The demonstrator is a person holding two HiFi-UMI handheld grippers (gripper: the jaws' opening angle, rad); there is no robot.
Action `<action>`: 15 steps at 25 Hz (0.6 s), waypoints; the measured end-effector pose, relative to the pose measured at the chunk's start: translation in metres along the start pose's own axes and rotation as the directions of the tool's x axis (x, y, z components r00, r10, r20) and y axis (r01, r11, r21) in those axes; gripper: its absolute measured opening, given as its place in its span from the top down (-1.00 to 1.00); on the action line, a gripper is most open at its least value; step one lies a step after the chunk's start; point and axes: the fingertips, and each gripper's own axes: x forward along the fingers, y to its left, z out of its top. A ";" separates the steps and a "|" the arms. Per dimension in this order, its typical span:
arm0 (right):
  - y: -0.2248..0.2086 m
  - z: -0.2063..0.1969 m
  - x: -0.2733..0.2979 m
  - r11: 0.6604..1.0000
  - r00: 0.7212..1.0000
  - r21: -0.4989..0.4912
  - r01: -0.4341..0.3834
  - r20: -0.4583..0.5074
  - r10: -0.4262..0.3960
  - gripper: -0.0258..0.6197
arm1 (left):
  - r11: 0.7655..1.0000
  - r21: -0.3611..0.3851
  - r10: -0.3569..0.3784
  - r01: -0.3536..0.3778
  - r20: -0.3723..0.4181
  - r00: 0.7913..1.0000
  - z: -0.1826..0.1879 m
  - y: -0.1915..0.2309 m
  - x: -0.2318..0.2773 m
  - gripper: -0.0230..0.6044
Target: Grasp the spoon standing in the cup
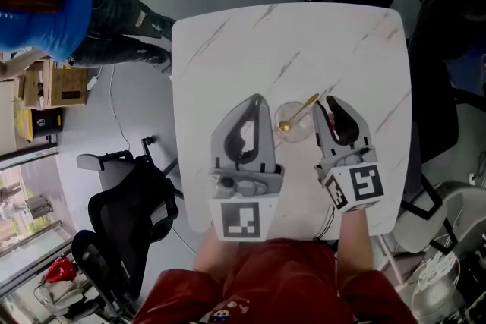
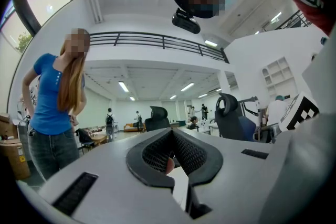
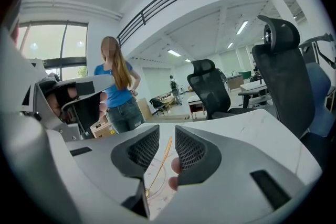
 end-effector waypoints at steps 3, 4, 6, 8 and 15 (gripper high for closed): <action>-0.001 -0.008 0.006 1.000 1.000 0.003 -0.010 -0.022 0.010 0.68 | 1.000 -0.001 0.003 -0.003 -0.001 1.000 -0.002 0.001 0.003 0.91; -0.001 -0.010 0.008 1.000 0.999 0.005 -0.014 -0.030 0.014 0.67 | 1.000 0.001 0.003 -0.003 -0.003 1.000 -0.003 0.002 0.004 0.90; -0.001 -0.016 0.011 1.000 0.999 0.010 -0.019 -0.042 0.020 0.66 | 1.000 0.004 0.002 -0.002 -0.008 1.000 -0.005 0.002 0.005 0.91; -0.001 -0.020 0.014 1.000 0.998 0.017 -0.024 -0.051 0.024 0.66 | 1.000 0.004 0.001 -0.001 -0.008 1.000 -0.006 0.002 0.007 0.91; -0.004 -0.027 0.019 0.999 0.997 0.018 -0.036 -0.065 0.037 0.66 | 1.000 -0.001 -0.001 0.001 -0.019 1.000 -0.011 0.001 0.010 0.91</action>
